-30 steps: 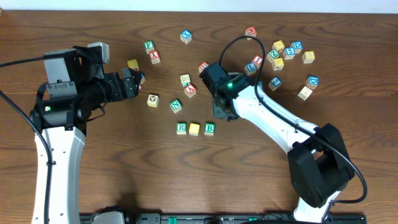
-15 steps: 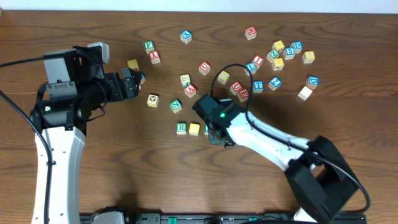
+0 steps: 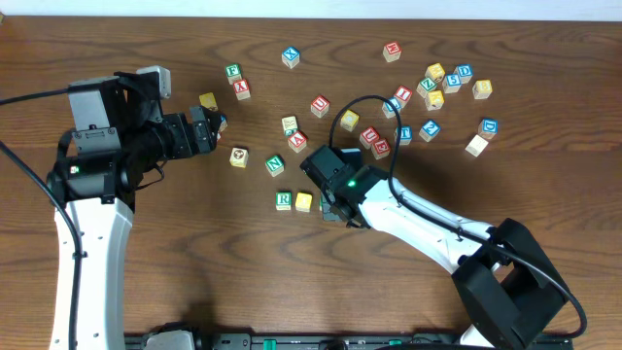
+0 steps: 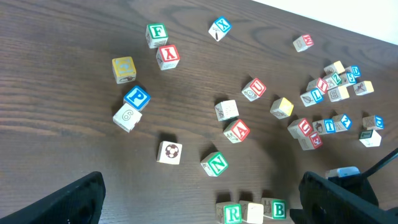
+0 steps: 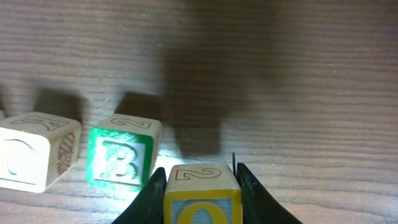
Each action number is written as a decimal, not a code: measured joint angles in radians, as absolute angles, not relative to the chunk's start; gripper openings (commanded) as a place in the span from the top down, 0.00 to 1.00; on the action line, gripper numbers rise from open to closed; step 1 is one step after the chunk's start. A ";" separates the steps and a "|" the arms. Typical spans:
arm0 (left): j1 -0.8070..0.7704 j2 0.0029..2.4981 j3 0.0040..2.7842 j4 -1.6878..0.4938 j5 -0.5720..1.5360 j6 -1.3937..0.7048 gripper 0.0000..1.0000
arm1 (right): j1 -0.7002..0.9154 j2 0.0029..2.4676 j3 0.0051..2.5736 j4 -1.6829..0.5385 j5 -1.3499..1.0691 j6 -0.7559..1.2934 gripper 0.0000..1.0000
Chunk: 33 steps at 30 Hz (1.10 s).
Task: Spell out ROBOT
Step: 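Lift the yellow O block and carry it right of the B block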
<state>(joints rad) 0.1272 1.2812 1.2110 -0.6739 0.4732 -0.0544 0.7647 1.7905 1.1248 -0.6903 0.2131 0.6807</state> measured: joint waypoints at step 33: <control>0.127 1.281 1.211 -0.673 0.473 -0.054 0.02 | 0.765 1.790 1.117 -0.672 0.213 0.708 0.94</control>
